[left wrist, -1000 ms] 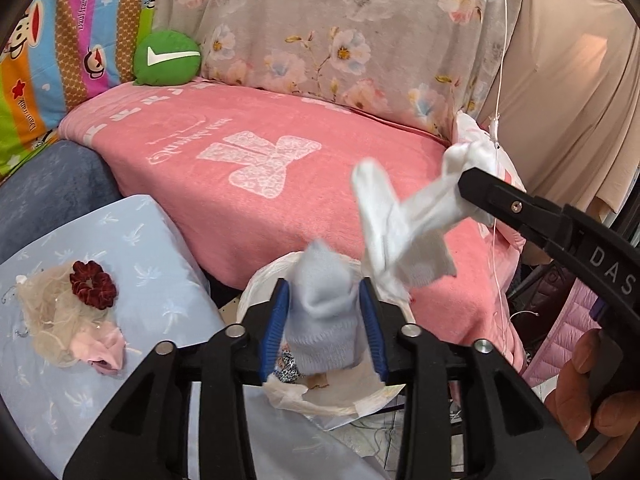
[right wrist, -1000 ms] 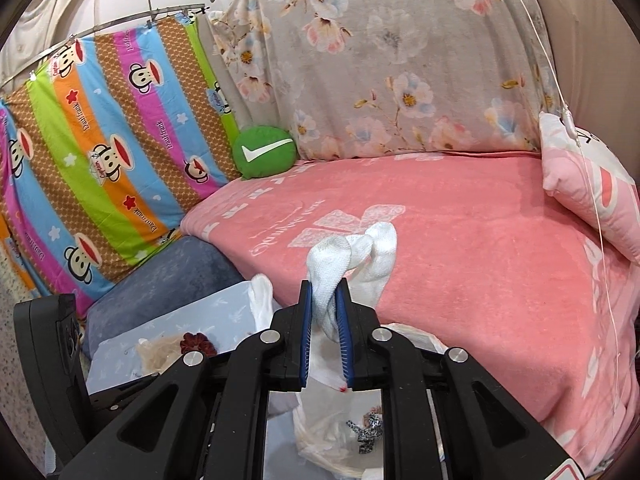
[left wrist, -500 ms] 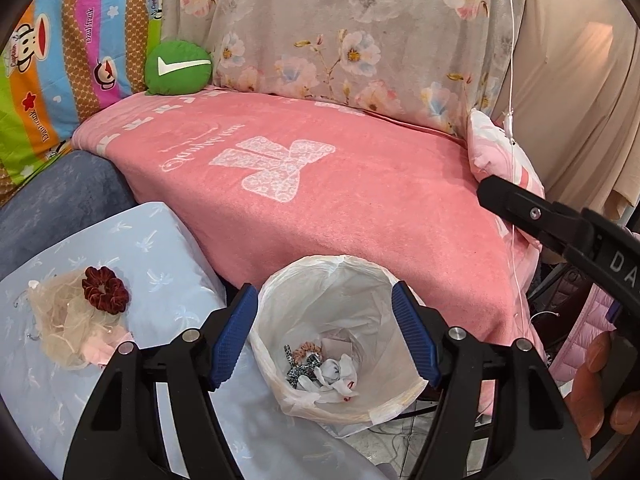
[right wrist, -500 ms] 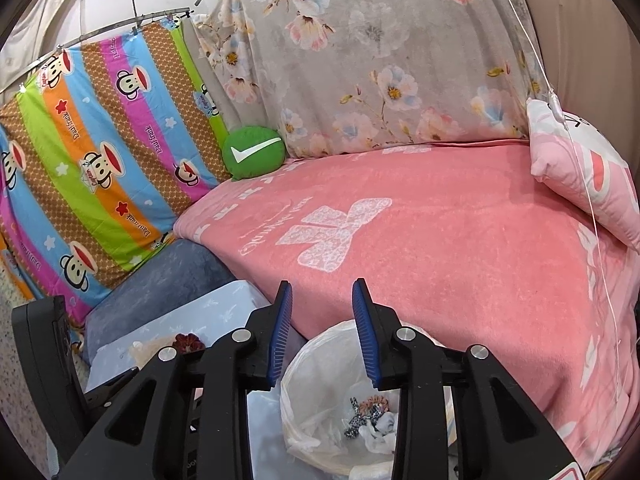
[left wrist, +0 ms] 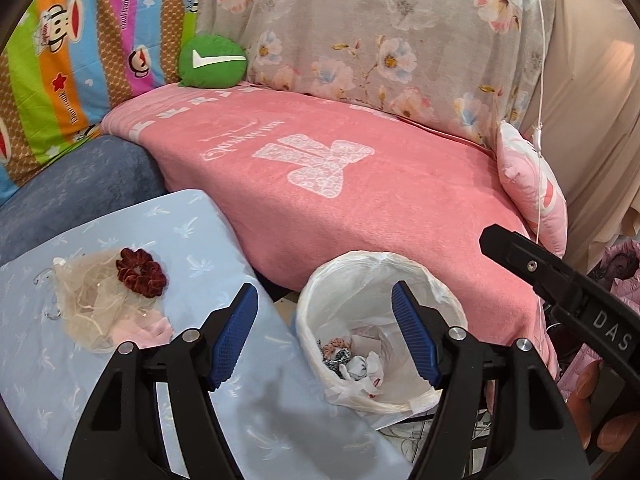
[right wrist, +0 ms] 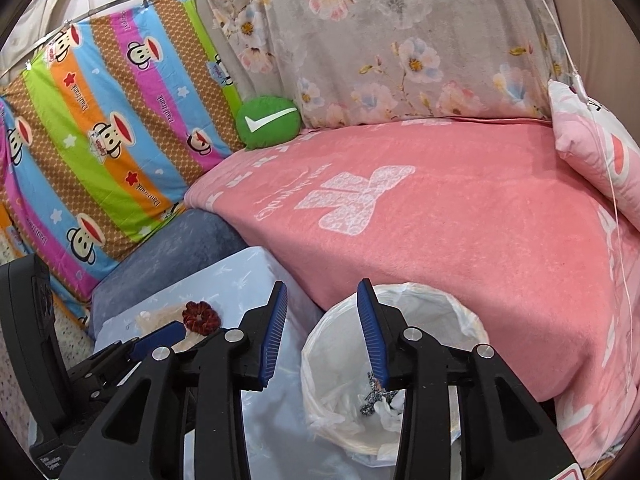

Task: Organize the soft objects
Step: 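Move both open grippers back over the remaining pile on the board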

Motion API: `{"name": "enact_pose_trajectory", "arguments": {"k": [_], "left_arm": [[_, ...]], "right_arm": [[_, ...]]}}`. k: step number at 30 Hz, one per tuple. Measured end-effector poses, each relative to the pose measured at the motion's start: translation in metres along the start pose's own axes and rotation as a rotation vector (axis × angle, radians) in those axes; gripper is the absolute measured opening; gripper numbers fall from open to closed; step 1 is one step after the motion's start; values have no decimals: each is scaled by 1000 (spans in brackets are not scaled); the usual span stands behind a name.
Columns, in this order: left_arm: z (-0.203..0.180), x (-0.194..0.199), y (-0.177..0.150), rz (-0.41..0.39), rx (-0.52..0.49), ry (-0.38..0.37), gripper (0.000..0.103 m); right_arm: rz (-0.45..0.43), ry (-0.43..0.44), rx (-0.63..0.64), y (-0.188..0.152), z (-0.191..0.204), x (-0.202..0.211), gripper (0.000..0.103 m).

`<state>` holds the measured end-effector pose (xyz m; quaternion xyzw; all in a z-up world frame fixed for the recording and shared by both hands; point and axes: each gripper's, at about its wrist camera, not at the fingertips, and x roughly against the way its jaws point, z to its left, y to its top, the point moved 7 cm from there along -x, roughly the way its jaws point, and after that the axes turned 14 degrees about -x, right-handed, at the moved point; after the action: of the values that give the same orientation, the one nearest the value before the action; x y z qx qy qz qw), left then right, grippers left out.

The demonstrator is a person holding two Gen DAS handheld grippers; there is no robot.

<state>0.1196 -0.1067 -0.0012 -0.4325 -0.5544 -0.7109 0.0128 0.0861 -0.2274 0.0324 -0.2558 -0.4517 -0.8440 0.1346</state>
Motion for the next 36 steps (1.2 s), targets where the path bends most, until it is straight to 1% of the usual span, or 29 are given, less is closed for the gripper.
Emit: {"name": "enact_pose_trajectory", "arguments": {"k": [8, 10, 11, 12, 21, 22, 24, 26, 30, 36], "left_arm": [[35, 5, -17, 15, 58, 45, 66], [43, 7, -21, 19, 73, 63, 70], [48, 7, -23, 20, 80, 71, 73], [53, 9, -26, 20, 90, 80, 75], [103, 18, -52, 41, 163, 149, 80], [109, 18, -55, 44, 168, 161, 80], [122, 19, -63, 55, 181, 191, 85], [135, 21, -71, 65, 200, 210, 85], [160, 21, -86, 85, 239, 234, 85], [197, 18, -108, 118, 297, 278, 88]], "right_arm": [[50, 23, 50, -25, 33, -16, 37], [62, 29, 63, -31, 41, -20, 38], [68, 31, 69, -34, 45, -21, 40], [73, 34, 76, -38, 50, -23, 42], [135, 59, 122, -67, 86, -44, 48], [143, 62, 126, -71, 90, -47, 48], [159, 65, 137, -78, 99, -53, 49], [176, 69, 150, -85, 107, -61, 49], [203, 72, 168, -102, 122, -75, 54], [256, 71, 196, -126, 141, -106, 55]]}}
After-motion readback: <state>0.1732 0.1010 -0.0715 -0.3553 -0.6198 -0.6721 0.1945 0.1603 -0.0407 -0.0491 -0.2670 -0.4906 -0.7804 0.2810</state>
